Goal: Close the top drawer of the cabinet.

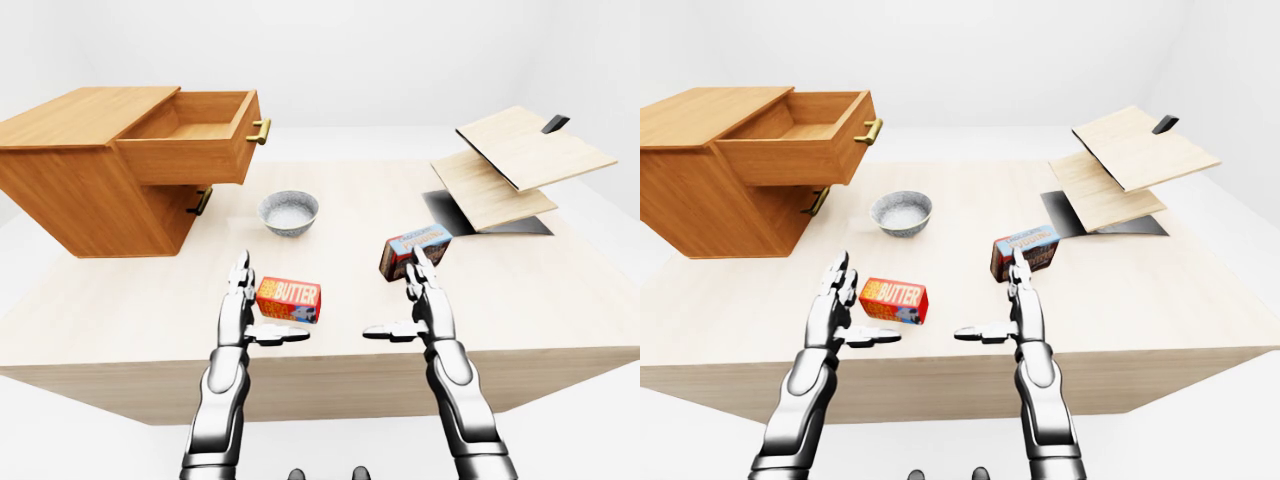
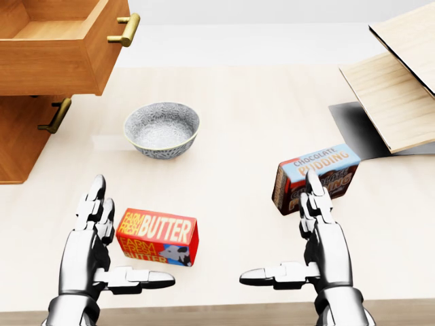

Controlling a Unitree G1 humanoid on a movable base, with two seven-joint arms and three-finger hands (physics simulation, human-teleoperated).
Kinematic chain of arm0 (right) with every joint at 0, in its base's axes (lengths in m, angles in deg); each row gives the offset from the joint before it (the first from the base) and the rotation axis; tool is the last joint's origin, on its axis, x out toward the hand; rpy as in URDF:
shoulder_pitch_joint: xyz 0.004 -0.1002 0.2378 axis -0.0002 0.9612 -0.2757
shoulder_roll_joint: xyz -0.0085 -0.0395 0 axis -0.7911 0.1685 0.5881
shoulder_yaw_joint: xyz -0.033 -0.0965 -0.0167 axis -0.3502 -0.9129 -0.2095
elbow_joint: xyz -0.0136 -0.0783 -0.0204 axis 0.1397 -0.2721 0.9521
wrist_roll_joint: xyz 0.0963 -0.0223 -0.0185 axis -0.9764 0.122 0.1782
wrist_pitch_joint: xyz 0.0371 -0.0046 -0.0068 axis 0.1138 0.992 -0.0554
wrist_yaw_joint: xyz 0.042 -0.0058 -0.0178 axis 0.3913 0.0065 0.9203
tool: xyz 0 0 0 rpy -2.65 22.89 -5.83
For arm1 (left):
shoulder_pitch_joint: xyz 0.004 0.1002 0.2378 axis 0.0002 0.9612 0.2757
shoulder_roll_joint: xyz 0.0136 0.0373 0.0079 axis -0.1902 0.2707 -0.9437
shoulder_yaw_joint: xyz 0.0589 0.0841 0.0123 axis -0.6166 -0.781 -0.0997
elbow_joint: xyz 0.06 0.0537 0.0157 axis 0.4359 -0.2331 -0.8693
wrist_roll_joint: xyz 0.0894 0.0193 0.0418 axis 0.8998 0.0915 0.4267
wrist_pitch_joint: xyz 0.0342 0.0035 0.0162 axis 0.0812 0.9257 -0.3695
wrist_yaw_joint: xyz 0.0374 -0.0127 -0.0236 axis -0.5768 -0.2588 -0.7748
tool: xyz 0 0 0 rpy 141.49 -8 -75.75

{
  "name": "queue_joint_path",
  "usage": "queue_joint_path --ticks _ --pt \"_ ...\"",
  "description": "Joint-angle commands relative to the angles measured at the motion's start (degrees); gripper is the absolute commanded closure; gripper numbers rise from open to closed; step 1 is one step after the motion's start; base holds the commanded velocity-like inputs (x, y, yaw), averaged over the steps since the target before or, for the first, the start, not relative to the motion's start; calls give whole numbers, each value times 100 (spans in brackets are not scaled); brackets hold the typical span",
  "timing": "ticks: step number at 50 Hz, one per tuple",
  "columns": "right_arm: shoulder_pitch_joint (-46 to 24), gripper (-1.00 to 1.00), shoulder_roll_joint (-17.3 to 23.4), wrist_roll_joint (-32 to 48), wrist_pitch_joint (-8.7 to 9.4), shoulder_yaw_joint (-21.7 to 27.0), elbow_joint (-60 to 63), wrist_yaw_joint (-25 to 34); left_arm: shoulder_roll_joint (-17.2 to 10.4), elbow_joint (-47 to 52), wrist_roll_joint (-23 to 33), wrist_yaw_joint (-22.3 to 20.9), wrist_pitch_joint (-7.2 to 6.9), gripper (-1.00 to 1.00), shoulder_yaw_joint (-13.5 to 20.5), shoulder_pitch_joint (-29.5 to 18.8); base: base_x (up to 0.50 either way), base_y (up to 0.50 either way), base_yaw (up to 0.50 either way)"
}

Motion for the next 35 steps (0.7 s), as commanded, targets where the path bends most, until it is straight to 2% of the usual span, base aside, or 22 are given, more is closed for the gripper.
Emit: queue_joint_path --ticks 1,7,9,11,14,18,19,21,24,26,28,35 --pt "49 -100 78 -72 -25 141 -8 179 -60 3 -53 -131 -28 -100 120 25 0 0 0" --pt "40 -100 74 -59 -18 138 -21 187 -57 -16 -45 -133 -11 -100 112 34 0 0 0" --pt "31 -100 71 -53 -10 136 -28 186 -59 -82 -42 -142 43 -100 114 33 0 0 0" --pt "26 -100 69 -43 -3 130 -26 181 -55 -65 -23 -137 24 -100 98 38 0 0 0" --pt "13 -100 68 -63 57 132 19 192 -58 -76 21 -133 -15 -100 82 23 0 0 0" --pt "-5 -100 74 -88 143 144 95 202 -28 -106 53 -132 27 -100 33 51 0 0 0" --pt "-26 -100 71 -83 204 135 137 194 -32 -68 51 -131 -32 -100 32 24 0 0 0" --pt "-32 -100 69 -84 243 130 170 195 -32 -46 47 -131 -60 -100 32 10 0 0 0" --pt "-109 -100 88 -116 499 148 395 199 -43 34 51 -126 -229 -100 34 -77 0 0 0" --pt "-176 -100 101 -125 510 171 522 188 -47 94 64 -128 -320 -100 29 -118 0 0 0" --pt "-292 -100 125 -155 510 214 764 160 -53 206 30 -146 -486 -100 40 -233 0 0 0" --pt "-487 -100 166 -197 510 243 1349 153 -74 654 -36 -165 -486 -100 54 -544 0 0 0"
